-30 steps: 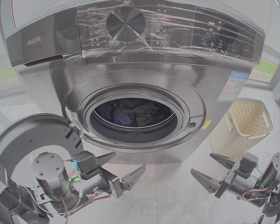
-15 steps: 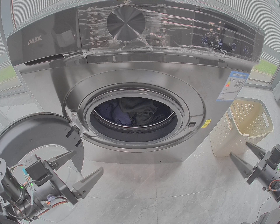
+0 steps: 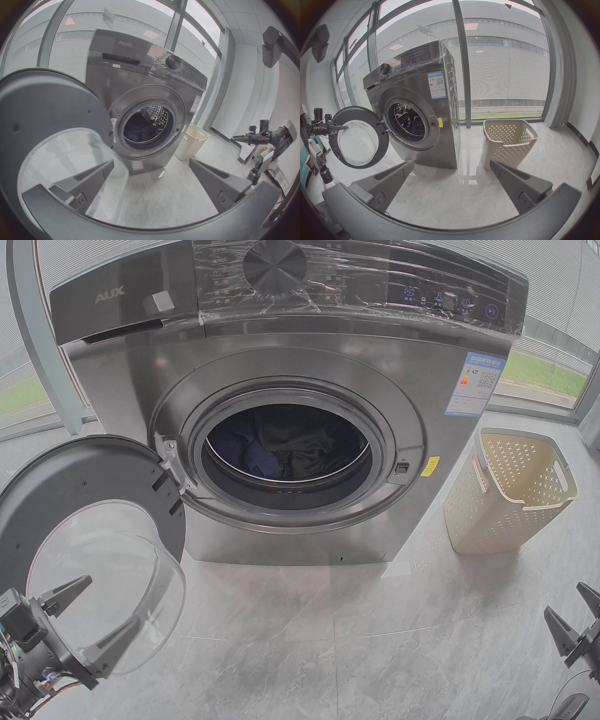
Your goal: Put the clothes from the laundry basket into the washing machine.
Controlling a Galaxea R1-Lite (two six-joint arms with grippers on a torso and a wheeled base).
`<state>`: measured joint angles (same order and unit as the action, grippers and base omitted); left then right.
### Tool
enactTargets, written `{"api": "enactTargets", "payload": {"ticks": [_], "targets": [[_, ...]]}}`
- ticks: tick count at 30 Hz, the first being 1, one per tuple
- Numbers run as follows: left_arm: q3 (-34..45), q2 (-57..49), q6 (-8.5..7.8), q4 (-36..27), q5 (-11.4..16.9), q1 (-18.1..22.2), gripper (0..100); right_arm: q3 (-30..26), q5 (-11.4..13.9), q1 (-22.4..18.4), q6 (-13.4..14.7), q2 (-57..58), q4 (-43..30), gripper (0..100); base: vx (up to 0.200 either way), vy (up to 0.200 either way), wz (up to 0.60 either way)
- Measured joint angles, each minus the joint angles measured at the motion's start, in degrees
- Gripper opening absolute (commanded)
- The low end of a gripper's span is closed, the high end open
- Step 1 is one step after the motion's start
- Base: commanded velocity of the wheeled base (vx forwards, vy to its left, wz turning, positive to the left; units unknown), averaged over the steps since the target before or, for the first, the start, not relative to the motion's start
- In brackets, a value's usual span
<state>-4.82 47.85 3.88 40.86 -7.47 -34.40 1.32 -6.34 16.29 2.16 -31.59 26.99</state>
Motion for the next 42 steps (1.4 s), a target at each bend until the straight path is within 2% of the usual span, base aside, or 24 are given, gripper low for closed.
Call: {"api": "enactTargets", "payload": {"ticks": [4, 7, 10, 12, 14, 21, 25, 30, 34, 37, 42], "targets": [[-0.5, -8.2, -0.57, -6.7, 0.1, 3.6, 100, 1.5, 0.5, -4.0, -0.4, 7.5, -7.8, 100, -0.200, 0.000, 0.00], [-0.6, -13.9, -0.79, -10.7, 0.2, 6.8, 100, 2.1, 0.6, -6.2, -0.5, 11.8, -10.8, 100, -0.067, 0.000, 0.00], [-0.7, -19.9, -0.77, -16.7, 0.2, 9.7, 100, 2.4, 0.8, -8.1, -0.7, 15.8, -13.0, 100, 0.000, 0.000, 0.00], [-0.7, -24.8, -0.62, -23.0, 0.4, 12.3, 100, 2.0, 1.1, -9.7, -0.7, 19.3, -15.6, 100, -0.200, 0.000, 0.00], [-0.7, -27.8, -0.49, -25.8, 0.9, 14.2, 100, 1.3, 1.8, -11.3, -0.9, 21.6, -17.9, 100, -0.200, 0.000, 0.00], [1.2, -35.0, -0.51, -28.1, 2.6, 18.9, 100, 0.1, 4.0, -14.9, -1.1, 27.7, -30.5, 100, -0.171, 0.000, 0.00], [2.9, -38.2, -0.43, -32.5, 3.2, 22.4, 100, -0.2, 4.5, -15.5, -1.3, 29.2, -29.9, 100, 0.000, 0.000, 0.00], [3.7, -41.0, 0.15, -36.1, 1.2, 27.9, 100, -0.4, 5.0, -15.8, -1.6, 30.3, -28.5, 100, 0.000, 0.000, 0.00], [3.8, -43.5, -0.32, -37.3, 2.4, 31.8, 100, -0.4, 5.1, -15.8, -1.6, 30.6, -28.3, 100, 0.000, 0.000, 0.00], [3.8, -45.3, -0.44, -38.8, 4.2, 33.4, 100, -0.3, 5.2, -15.9, -1.7, 30.8, -28.2, 100, 0.000, 0.000, 0.00], [3.8, -46.5, -0.51, -38.9, 4.4, 34.1, 100, -0.3, 5.2, -15.9, -1.7, 30.9, -28.1, 100, 0.000, 0.000, 0.00]]}}
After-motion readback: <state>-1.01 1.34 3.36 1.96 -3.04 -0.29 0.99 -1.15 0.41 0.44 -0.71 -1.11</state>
